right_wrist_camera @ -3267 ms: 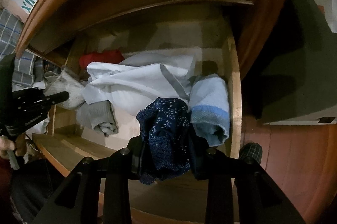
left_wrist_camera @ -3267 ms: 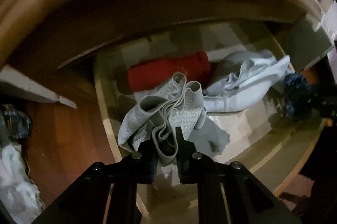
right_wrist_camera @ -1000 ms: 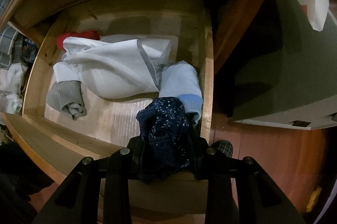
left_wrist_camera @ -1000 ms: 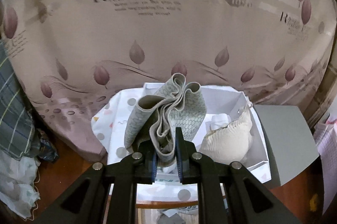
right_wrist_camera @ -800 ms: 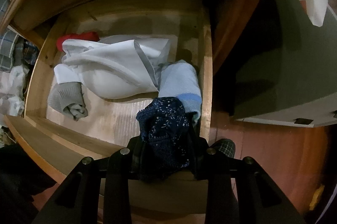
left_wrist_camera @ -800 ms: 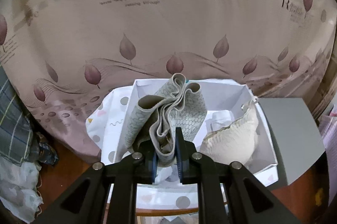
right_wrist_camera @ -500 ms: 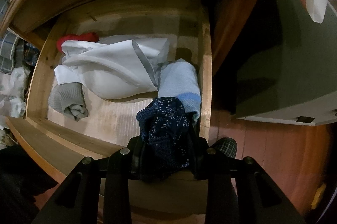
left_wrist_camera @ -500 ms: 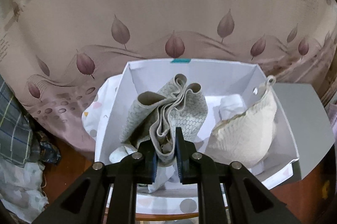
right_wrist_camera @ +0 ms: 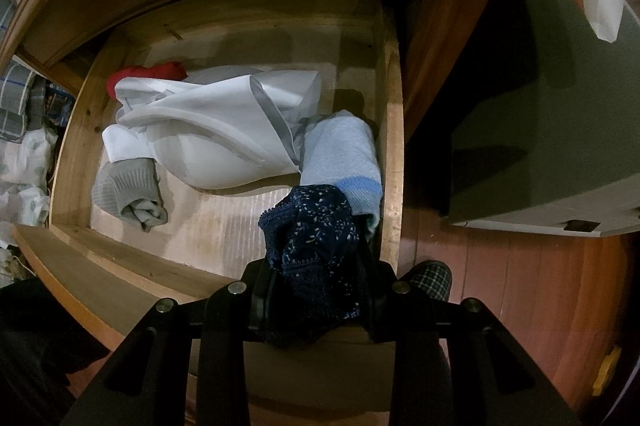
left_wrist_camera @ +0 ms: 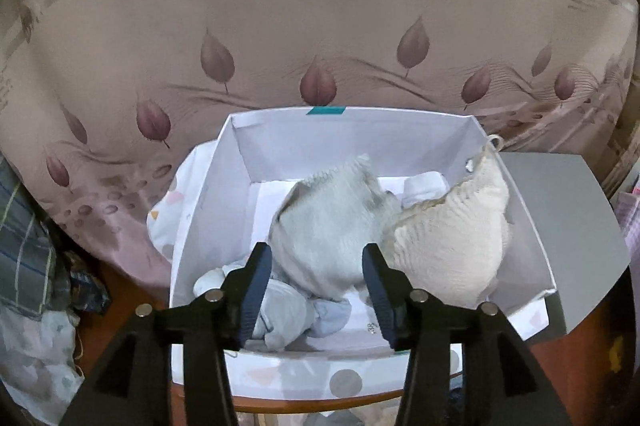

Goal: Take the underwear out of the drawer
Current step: 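Bring the open left tool back over the drawer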

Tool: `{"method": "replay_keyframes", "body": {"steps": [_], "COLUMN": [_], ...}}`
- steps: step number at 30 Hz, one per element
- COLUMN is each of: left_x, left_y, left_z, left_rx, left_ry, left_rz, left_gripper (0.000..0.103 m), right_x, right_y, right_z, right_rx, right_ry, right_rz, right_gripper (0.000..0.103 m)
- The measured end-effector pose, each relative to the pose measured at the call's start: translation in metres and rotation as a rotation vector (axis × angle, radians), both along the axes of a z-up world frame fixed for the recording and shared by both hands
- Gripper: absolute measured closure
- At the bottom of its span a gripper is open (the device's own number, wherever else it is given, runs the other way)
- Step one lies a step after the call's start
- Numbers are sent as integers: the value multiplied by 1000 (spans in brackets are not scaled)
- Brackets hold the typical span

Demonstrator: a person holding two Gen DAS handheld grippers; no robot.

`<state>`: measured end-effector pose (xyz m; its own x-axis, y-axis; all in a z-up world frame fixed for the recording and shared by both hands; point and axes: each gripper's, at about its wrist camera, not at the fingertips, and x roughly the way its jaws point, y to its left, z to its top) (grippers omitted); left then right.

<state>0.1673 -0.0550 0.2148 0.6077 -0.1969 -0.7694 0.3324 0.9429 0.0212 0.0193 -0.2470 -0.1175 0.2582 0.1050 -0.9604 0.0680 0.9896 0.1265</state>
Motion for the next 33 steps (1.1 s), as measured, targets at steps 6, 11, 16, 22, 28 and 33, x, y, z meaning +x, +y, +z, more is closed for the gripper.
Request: {"method": "replay_keyframes", "body": {"steps": [6,11,16,22,28,33], "left_x": [-29,-66,-111,-150,-164,-165], "left_y": [16,45,76,104,123,130], "left_z": [8,0,-29,-91,-135,-152], "left_rx": [-6,-12,41,78,68,63], "left_ry": [-16,-28,-50,15,55,41], "left_rz": [8,56,116,155,210,233], "left_gripper": [52,51,50,50,50,50], "right_x": [0,-1,-1,-4,-6,-8], "right_y": [-1,-2,-4,-3,1,5], "right_z": [0,4,14,33,56,67], "right_rx": [4,15,39,65,63,70], "right_ry": [-2,-22,-75,-169,-245,-215], "right_rz": [-4,-10,-22,-23,-1,4], "right_gripper": [73,73,73,73,74,74]}}
